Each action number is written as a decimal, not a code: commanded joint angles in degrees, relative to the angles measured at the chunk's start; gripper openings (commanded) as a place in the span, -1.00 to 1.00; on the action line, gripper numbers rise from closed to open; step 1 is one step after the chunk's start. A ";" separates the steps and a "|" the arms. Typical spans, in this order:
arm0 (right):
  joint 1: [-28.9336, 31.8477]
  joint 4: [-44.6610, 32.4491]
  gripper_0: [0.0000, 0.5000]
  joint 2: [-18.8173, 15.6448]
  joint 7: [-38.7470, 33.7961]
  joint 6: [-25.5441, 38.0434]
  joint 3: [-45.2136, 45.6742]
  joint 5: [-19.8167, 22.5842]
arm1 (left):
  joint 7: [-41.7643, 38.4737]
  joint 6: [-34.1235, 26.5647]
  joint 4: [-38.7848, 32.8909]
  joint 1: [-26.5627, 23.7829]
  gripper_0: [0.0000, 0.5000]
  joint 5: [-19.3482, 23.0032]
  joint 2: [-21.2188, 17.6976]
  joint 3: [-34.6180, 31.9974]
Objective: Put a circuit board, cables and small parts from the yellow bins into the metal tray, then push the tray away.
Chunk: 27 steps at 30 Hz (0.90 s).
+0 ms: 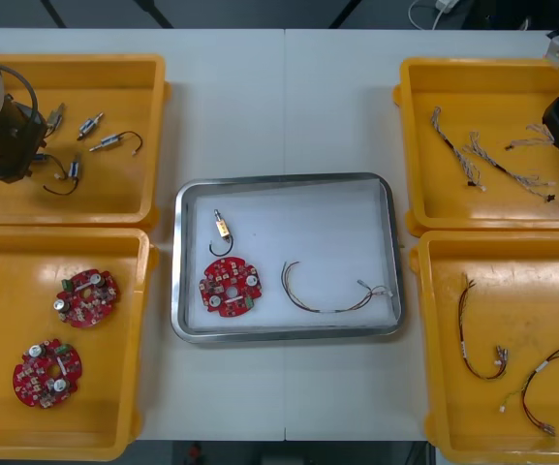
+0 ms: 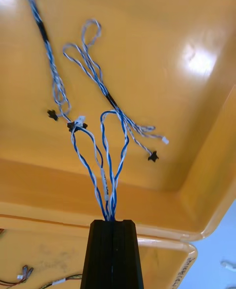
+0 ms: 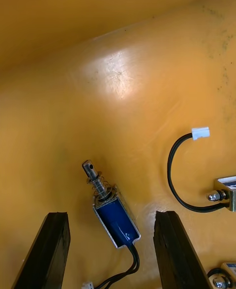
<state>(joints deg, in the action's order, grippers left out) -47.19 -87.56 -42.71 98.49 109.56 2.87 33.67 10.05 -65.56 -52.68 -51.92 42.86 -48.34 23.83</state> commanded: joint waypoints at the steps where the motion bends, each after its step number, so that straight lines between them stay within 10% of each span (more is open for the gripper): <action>1: -2.03 -5.34 -1.00 -2.64 2.85 0.44 1.87 4.12 | 3.84 -0.35 -0.06 -0.38 1.00 -0.41 0.27 0.78; 11: -1.94 -9.29 -1.00 -3.08 6.02 0.44 -0.67 17.48 | 4.98 -0.09 -0.06 0.50 1.00 -0.41 0.27 0.78; 20: -1.94 -21.60 -1.00 -2.73 15.60 0.44 -10.96 23.98 | 5.69 0.35 0.30 0.50 0.19 -0.50 0.27 2.28; 27: -1.94 -25.64 -1.00 0.79 22.28 0.44 -16.76 25.30 | 5.77 0.96 0.30 0.85 0.09 -0.32 0.00 4.12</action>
<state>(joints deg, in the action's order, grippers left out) -47.19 -111.12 -43.10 116.98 109.80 -11.94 58.33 12.32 -65.38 -52.47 -51.60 42.86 -48.28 27.15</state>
